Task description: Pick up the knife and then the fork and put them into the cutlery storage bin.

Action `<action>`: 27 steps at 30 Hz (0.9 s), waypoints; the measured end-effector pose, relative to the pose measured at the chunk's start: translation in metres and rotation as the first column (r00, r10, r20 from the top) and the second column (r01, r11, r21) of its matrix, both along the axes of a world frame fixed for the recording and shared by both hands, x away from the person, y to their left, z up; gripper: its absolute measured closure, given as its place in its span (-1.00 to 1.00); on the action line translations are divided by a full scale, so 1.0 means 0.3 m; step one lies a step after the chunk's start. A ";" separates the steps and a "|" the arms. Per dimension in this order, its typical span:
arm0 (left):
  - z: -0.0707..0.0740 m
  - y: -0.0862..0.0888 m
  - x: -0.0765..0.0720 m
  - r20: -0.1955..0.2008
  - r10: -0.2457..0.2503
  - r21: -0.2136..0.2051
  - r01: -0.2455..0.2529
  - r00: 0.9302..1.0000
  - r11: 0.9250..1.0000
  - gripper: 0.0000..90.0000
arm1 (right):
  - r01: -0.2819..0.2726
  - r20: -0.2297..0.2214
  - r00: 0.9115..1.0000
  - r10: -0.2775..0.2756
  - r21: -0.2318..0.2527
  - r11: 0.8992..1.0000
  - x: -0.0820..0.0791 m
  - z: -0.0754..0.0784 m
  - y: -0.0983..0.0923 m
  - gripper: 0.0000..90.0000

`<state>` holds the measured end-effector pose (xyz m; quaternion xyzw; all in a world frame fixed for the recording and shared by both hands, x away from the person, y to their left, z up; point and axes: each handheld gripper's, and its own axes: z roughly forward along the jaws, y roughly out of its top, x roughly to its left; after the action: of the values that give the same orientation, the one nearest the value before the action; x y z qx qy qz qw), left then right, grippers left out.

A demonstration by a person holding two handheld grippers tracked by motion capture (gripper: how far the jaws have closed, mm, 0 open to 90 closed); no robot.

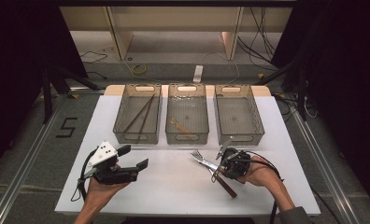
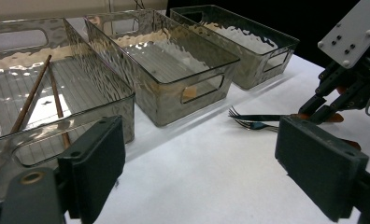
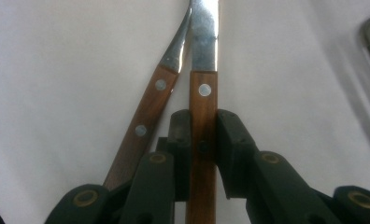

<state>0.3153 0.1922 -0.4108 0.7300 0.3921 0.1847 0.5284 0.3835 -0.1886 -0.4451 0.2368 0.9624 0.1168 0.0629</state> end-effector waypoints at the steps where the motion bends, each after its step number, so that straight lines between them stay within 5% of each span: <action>1: 0.000 0.000 0.000 -0.001 0.000 0.001 0.000 1.000 1.000 -0.65 | 0.002 0.002 1.000 -0.002 0.006 1.000 0.000 0.005 -0.002 0.72; 13: -0.002 0.003 0.000 -0.001 0.005 0.001 -0.005 1.000 1.000 -0.65 | 0.040 0.014 0.999 -0.042 0.122 0.992 0.006 0.059 -0.028 0.72; 27: 0.000 0.015 -0.002 0.012 0.023 -0.011 -0.023 1.000 1.000 -0.65 | 0.088 0.050 0.993 -0.104 0.259 0.962 0.052 0.126 -0.076 0.72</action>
<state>0.3146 0.1967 -0.4109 0.7215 0.3981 0.1932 0.5325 0.3992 -0.2114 -0.4073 0.2854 0.9242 0.2446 0.0678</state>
